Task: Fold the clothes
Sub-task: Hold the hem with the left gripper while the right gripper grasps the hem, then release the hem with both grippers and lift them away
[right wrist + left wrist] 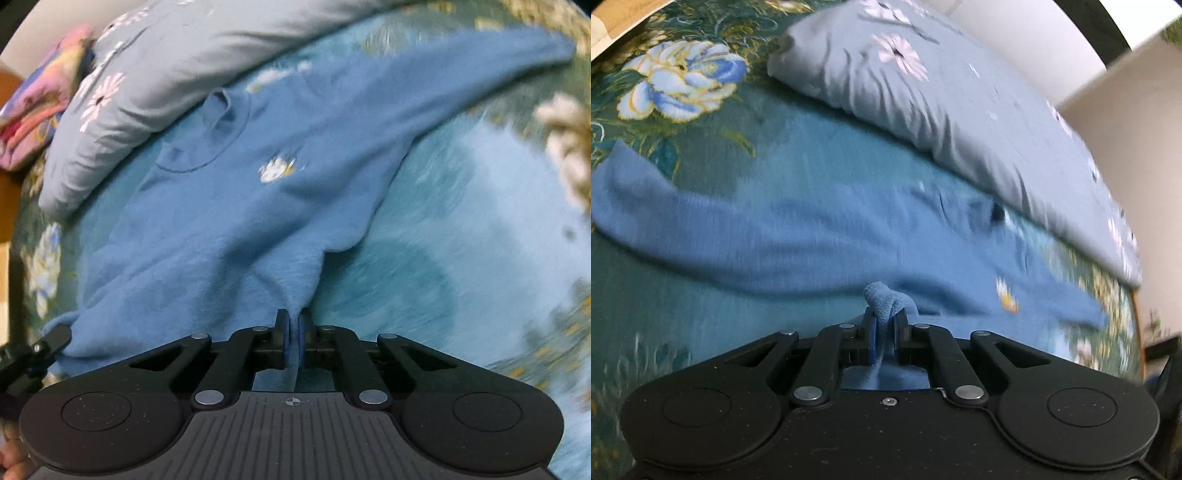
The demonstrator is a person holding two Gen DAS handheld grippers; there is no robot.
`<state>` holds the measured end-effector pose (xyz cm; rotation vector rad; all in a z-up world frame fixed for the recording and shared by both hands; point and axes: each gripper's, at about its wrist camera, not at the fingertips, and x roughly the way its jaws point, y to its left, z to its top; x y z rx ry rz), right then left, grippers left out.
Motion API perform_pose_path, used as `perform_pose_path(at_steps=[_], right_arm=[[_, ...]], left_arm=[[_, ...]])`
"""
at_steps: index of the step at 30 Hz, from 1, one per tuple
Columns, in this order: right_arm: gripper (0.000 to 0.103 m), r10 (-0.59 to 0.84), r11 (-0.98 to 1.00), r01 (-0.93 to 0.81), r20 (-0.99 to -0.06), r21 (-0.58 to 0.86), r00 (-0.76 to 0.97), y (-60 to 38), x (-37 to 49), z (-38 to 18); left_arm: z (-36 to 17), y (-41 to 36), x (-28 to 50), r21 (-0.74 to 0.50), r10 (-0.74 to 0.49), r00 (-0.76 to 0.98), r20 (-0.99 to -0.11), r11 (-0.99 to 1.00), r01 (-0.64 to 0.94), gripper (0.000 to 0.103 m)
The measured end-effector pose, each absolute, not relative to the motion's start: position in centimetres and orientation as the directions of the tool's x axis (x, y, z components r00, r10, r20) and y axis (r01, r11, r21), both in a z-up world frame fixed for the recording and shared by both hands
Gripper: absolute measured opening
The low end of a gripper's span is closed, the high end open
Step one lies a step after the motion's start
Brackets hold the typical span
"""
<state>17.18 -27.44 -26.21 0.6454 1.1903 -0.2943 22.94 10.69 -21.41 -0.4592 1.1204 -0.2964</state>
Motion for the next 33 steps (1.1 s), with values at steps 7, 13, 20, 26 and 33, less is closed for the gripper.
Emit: perform_pose_path(at_steps=[7, 13, 20, 26, 33], right_arm=[[0.003, -0.013, 0.868, 0.474, -0.949, 0.146, 0.316, -30.7, 14.0, -23.1], [0.003, -0.111, 0.894, 0.448, -0.968, 0.003, 0.227, -32.2, 11.3, -23.3], [0.003, -0.103, 0.878, 0.478, -0.984, -0.023, 0.142, -33.3, 10.4, -27.1], [0.029, -0.073, 0.866, 0.5, -0.98, 0.03, 0.185, -34.0, 10.4, -25.5], [0.038, -0.102, 0.881, 0.471, -0.956, 0.042, 0.276, -36.0, 11.7, -23.1]], left_arm=[[-22.1, 6.8, 16.9, -0.56, -0.561, 0.223, -0.798, 0.825, 0.071, 0.006], [-23.9, 2.6, 14.2, -0.594, -0.601, 0.095, -0.794, 0.799, 0.091, 0.006], [-24.7, 1.7, 14.8, -0.549, -0.561, 0.079, -0.824, 0.826, 0.129, 0.01], [-23.0, 3.5, 16.7, -0.517, -0.534, 0.099, -0.84, 0.842, 0.156, 0.03], [-20.6, 6.0, 22.8, -0.417, -0.455, 0.24, -0.858, 0.888, 0.193, 0.048]])
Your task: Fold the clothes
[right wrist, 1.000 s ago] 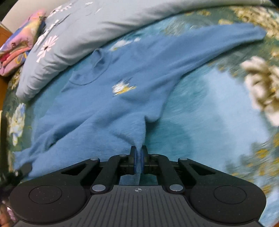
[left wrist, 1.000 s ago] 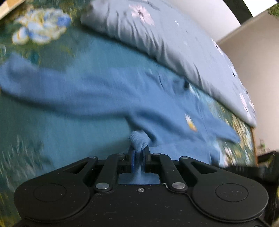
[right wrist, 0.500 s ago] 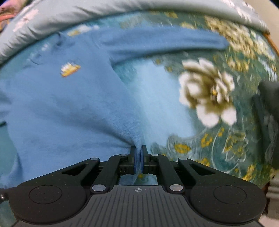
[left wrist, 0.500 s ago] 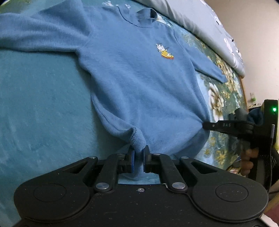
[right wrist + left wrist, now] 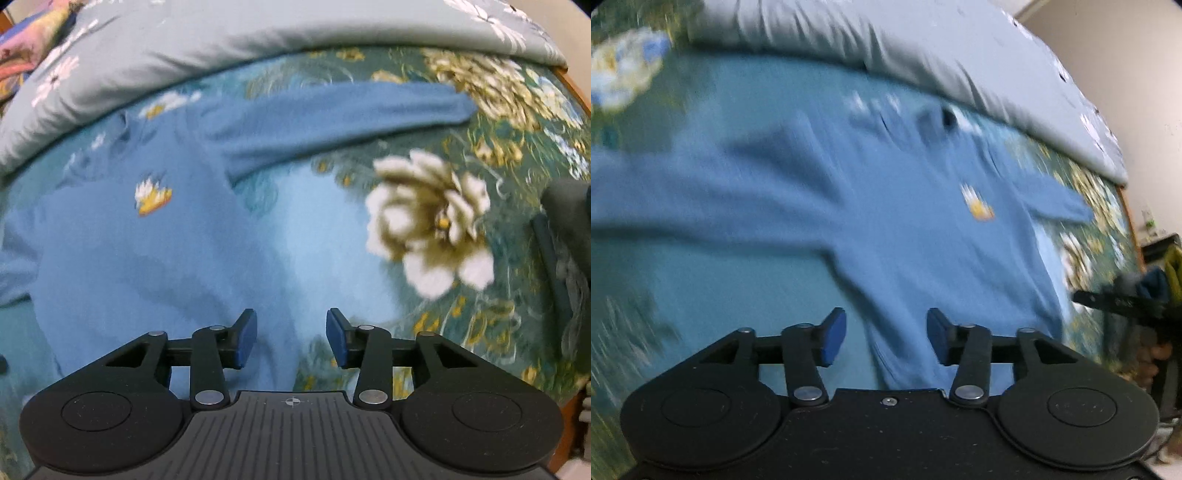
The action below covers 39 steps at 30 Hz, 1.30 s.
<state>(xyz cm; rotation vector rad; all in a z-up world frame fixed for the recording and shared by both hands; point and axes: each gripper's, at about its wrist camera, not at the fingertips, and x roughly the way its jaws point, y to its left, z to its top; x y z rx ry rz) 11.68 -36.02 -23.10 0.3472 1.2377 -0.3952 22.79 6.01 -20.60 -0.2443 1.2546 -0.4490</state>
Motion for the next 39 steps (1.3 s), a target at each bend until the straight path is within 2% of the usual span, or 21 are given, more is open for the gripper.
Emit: perform_pose_path(at_steps=[3, 4, 9, 10, 11, 17, 24, 27, 31, 34, 39], right_arm=[[0.044, -0.1, 0.909, 0.415, -0.942, 0.044, 0.32, -37.0, 15.1, -23.4], [0.052, -0.099, 0.92, 0.39, -0.936, 0.043, 0.336, -37.3, 16.4, -23.5], [0.058, -0.043, 0.972, 0.227, -0.907, 0.058, 0.419, -37.6, 24.5, -24.0], [0.068, -0.03, 0.981, 0.185, -0.905, 0.054, 0.425, -37.6, 26.1, -24.3], [0.073, -0.016, 0.989, 0.142, -0.902, 0.05, 0.431, -37.7, 27.6, -24.6], [0.073, 0.019, 0.999, -0.05, -0.913, -0.001, 0.408, -37.4, 34.6, -27.4], [0.073, 0.066, 0.994, -0.107, -0.936, 0.031, 0.345, -38.3, 38.2, -30.8], [0.068, 0.1, 0.992, -0.108, -0.936, 0.067, 0.339, -38.7, 38.1, -31.0], [0.035, 0.143, 0.986, -0.134, -0.925, 0.102, 0.351, -38.6, 37.3, -30.9], [0.013, 0.168, 0.98, -0.157, -0.922, 0.119, 0.35, -38.2, 36.8, -30.8], [0.007, 0.168, 0.979, -0.167, -0.919, 0.114, 0.357, -37.6, 36.0, -30.5]], left_arm=[[-20.4, 5.8, 26.6, -0.309, -0.369, 0.31, -0.876, 0.924, 0.226, 0.053], [-20.5, 5.6, 27.8, -0.274, -0.344, 0.33, -0.879, 0.931, 0.239, 0.054], [-22.5, 5.0, 32.9, -0.185, -0.271, 0.357, -0.894, 0.949, 0.256, 0.058], [-23.1, 4.9, 33.9, -0.183, -0.268, 0.348, -0.899, 0.949, 0.258, 0.059], [-23.7, 4.7, 34.7, -0.179, -0.264, 0.339, -0.903, 0.949, 0.261, 0.059], [-26.5, 3.2, 37.2, -0.179, -0.276, 0.293, -0.915, 0.931, 0.317, 0.064], [-27.8, 1.7, 38.4, -0.206, -0.299, 0.267, -0.916, 0.923, 0.325, 0.064], [-27.7, 1.4, 38.4, -0.239, -0.327, 0.265, -0.907, 0.919, 0.314, 0.061], [-27.8, 1.0, 38.4, -0.26, -0.343, 0.265, -0.901, 0.917, 0.303, 0.059], [-27.8, 1.5, 38.6, -0.286, -0.356, 0.269, -0.895, 0.92, 0.268, 0.048], [-27.7, 2.8, 38.7, -0.312, -0.349, 0.283, -0.893, 0.935, 0.171, 0.026]])
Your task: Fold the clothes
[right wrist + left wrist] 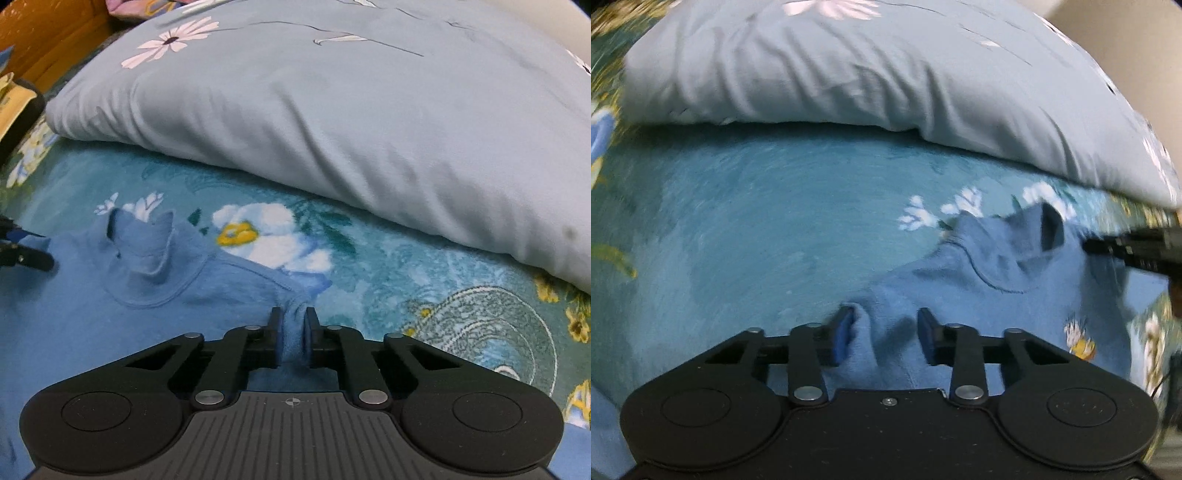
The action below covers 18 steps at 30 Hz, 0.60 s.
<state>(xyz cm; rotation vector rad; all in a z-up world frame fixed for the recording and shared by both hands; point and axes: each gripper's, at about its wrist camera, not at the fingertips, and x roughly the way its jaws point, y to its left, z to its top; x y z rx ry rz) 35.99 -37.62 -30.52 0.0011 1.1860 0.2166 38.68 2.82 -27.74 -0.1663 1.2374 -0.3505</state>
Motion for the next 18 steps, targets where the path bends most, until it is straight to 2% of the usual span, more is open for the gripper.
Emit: perform_pose_path(at_steps=[2, 10, 18], right_arm=[[0.006, 0.161, 0.982, -0.156, -0.915, 0.11, 0.37, -37.7, 35.7, -30.2], [0.005, 0.11, 0.989, -0.136, -0.896, 0.056, 0.43, -38.0, 35.8, -28.3], [0.005, 0.041, 0.999, -0.049, -0.883, 0.021, 0.467, -40.4, 36.7, -27.2]], left_arm=[[-27.6, 2.7, 38.4, -0.273, -0.312, 0.304, -0.9, 0.948, 0.165, 0.003], [-26.1, 0.7, 38.2, -0.129, -0.221, 0.432, -0.874, 0.964, 0.231, 0.001], [-25.2, -0.2, 40.8, -0.136, -0.248, 0.448, -0.859, 0.954, 0.266, 0.001]])
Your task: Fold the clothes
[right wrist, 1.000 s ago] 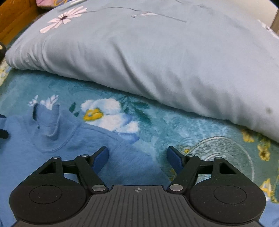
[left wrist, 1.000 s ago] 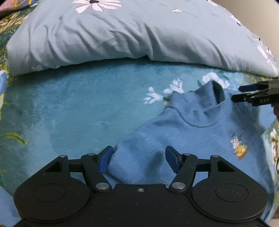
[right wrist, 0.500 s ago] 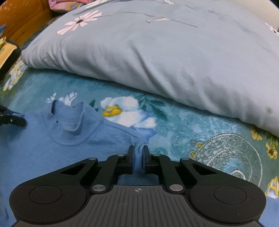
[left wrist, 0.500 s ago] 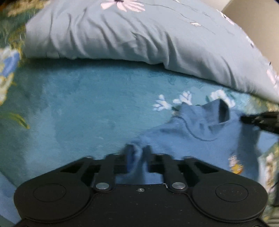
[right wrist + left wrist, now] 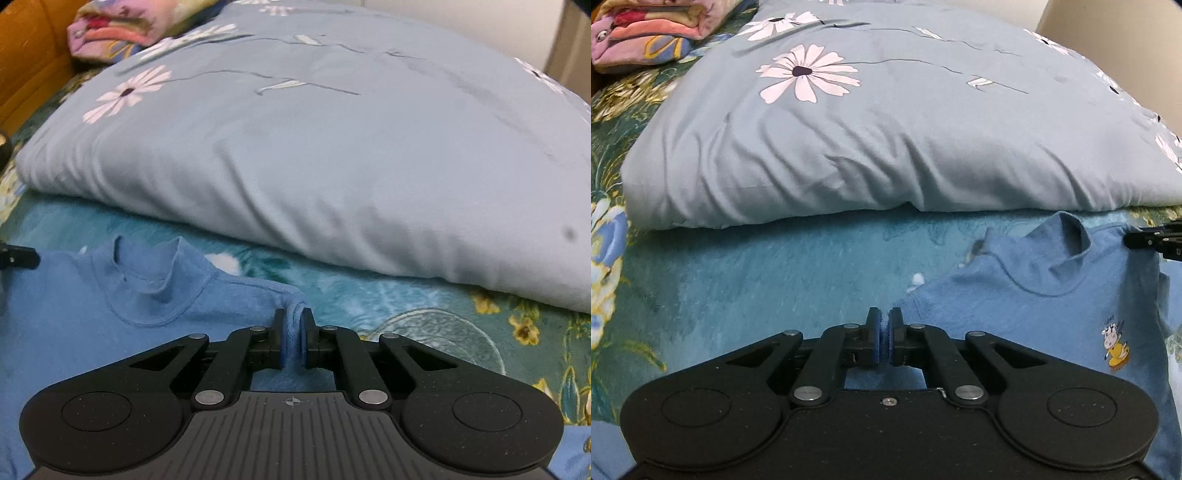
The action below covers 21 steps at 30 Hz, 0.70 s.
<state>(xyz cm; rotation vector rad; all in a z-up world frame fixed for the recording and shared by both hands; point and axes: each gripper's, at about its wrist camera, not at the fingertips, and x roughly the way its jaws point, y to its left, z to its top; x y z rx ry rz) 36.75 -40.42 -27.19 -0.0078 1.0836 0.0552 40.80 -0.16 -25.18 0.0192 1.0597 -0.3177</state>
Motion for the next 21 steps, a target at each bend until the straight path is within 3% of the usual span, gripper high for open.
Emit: perform_pose_path(at_steps=[8, 14, 18, 21], right_arm=[[0.005, 0.001, 1.0, -0.009, -0.857, -0.004, 0.515, -40.7, 36.9, -26.6], [0.005, -0.017, 1.0, 0.009, -0.867, -0.015, 0.498, -40.6, 37.9, -27.3], [0.008, -0.026, 0.999, 0.041, -0.872, -0.007, 0.489, -40.7, 38.1, -27.8], [0.016, -0.04, 0.998, 0.066, -0.867, -0.009, 0.497, -40.8, 38.0, -27.6]], left_arm=[[-24.0, -0.6, 41.6, -0.096, -0.249, 0.521, -0.817, 0.948, 0.304, 0.002], [-24.9, -1.2, 42.4, -0.078, -0.212, 0.502, -0.839, 0.958, 0.275, 0.003], [-24.9, -0.9, 41.9, -0.108, -0.214, 0.499, -0.84, 0.967, 0.231, 0.007], [-24.3, 0.3, 41.6, -0.136, -0.218, 0.497, -0.84, 0.971, 0.197, 0.018]])
